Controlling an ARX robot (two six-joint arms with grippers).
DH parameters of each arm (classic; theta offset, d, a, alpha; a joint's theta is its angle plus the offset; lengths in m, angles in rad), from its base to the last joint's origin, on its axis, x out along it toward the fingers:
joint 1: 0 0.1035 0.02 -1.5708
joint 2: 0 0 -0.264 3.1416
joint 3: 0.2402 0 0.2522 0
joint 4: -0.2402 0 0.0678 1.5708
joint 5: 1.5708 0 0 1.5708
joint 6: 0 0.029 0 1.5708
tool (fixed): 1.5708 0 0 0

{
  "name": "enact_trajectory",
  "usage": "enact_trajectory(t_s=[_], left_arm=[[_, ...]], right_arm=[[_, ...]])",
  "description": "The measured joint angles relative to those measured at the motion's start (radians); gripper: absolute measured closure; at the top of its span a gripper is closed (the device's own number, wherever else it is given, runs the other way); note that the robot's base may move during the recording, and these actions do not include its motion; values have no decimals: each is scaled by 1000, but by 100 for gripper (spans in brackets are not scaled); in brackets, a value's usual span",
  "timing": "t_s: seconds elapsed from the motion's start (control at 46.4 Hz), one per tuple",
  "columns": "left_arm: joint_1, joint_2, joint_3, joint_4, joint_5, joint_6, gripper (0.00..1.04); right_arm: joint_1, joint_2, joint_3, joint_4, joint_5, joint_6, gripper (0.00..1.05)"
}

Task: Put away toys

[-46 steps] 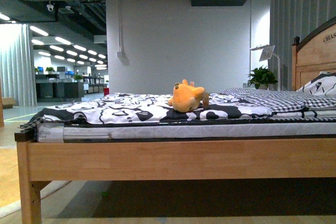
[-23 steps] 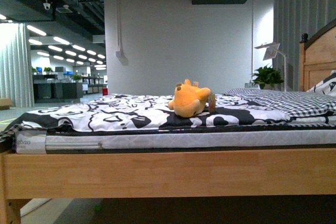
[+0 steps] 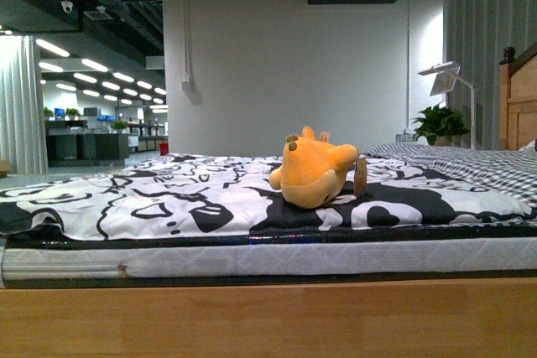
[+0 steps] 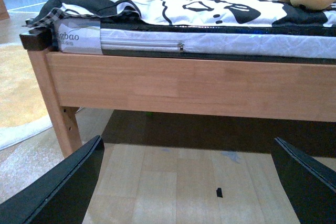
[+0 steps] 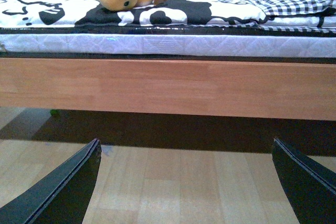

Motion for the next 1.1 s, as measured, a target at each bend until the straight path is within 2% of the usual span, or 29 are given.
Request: enact_trajectory(t_s=[1.099], left_arm=[[0, 0, 0, 0, 0, 0, 6]], right_arm=[[0, 1, 0, 0, 0, 0, 6]])
